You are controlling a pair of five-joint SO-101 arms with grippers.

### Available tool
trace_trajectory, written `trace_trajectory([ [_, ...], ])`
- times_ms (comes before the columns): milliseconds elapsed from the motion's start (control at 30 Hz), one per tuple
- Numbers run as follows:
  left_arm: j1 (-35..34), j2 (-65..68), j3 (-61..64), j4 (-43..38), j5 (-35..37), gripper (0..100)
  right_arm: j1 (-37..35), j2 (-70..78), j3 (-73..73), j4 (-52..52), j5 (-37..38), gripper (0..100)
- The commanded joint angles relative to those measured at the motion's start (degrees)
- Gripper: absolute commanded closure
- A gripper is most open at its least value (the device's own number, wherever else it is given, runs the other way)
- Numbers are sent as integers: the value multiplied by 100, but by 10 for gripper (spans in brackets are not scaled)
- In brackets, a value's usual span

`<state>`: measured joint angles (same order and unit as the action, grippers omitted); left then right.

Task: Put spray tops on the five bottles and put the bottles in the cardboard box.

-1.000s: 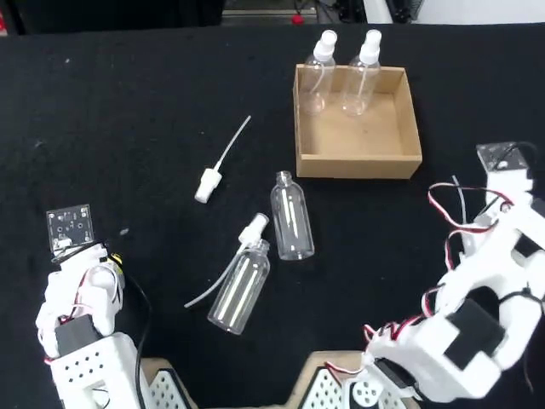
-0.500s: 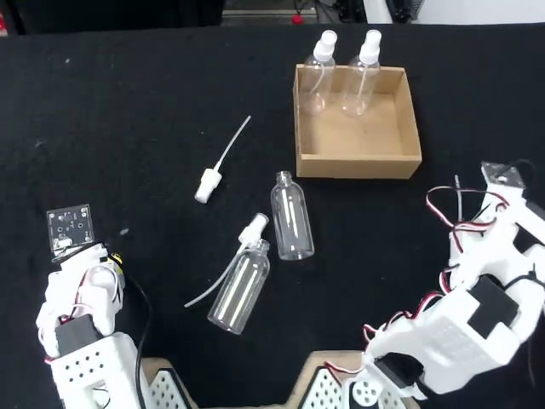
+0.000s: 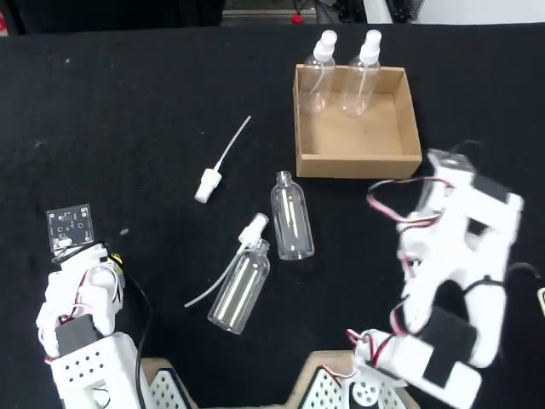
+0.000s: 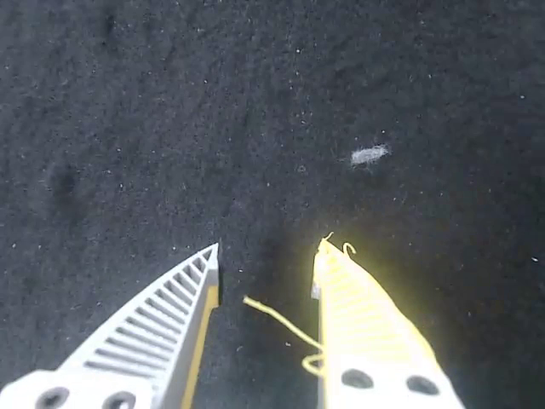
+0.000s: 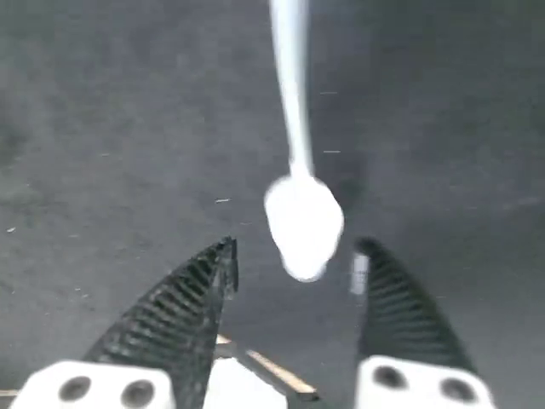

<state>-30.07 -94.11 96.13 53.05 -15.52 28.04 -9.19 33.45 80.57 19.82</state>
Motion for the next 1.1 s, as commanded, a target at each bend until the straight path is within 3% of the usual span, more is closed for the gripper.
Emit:
trace_trajectory([
  [0,66,-53,101,-123,-53,824,-1011,-699,233,185,-202,629],
  [133,66,-53,101,-114,-53,826,-1187,-1103,-180,624,448,604],
  [367,66,-53,110,-114,-26,823,308,-1912,-523,281,2796,817],
  [567,75,-53,110,-114,-18,823,993,-2949,1429,-1178,2629,849],
  [767,75,-53,119,-123,-18,826,976,-3987,3266,-2646,932,853],
  [1067,84,-44,171,-114,-18,826,1029,-5182,4848,-3033,712,853],
])
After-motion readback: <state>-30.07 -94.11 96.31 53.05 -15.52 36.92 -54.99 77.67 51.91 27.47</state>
